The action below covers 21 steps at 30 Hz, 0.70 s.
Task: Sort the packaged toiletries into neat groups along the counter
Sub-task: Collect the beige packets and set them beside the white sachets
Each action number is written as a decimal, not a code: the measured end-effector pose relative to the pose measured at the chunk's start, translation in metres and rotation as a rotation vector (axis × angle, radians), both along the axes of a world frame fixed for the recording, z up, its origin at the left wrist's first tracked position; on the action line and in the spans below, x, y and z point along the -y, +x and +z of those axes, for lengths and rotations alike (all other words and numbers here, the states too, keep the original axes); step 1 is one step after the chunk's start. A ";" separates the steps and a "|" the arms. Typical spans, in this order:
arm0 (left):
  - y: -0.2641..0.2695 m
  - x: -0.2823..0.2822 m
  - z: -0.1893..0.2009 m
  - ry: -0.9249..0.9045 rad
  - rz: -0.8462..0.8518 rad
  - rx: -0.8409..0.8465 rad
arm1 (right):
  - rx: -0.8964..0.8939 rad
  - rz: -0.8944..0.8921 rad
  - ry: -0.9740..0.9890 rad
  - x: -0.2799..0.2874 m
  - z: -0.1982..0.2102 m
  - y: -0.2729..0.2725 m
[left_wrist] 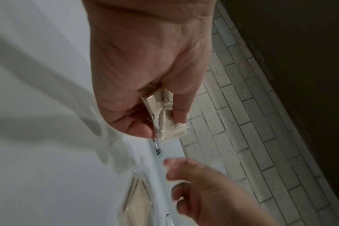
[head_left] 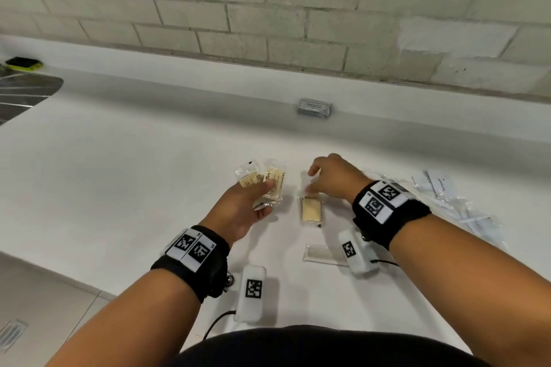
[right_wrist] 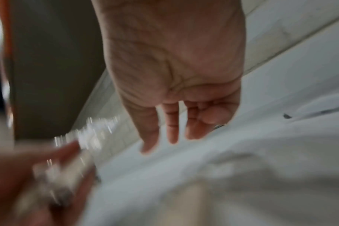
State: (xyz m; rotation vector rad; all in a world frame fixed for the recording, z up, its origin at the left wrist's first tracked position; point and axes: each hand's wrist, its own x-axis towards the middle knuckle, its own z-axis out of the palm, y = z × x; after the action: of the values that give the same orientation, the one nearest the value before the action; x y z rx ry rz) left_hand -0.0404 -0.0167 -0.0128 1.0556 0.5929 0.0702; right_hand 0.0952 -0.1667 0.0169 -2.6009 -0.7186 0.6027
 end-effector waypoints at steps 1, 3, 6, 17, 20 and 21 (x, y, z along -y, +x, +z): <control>0.000 -0.002 0.001 0.011 -0.022 0.012 | -0.108 -0.042 0.188 0.000 0.006 -0.002; 0.001 -0.001 0.005 0.030 -0.093 0.057 | -0.404 -0.080 0.496 -0.001 0.016 -0.009; 0.006 0.003 0.013 0.054 -0.225 0.123 | -0.437 -0.017 0.639 0.000 0.026 -0.024; 0.021 0.012 0.024 -0.065 -0.107 0.118 | -0.141 -0.138 0.889 0.030 0.003 -0.038; 0.024 0.015 0.025 -0.042 -0.114 0.161 | -0.380 -0.303 0.961 0.032 0.009 -0.038; 0.024 0.017 0.025 -0.029 -0.130 0.175 | -0.405 -0.295 0.930 0.033 0.010 -0.038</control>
State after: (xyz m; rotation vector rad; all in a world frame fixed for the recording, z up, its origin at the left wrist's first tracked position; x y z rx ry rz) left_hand -0.0168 -0.0333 0.0125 1.0451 0.3653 0.0395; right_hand 0.0572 -0.1994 0.0266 -1.6111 -0.3391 0.5081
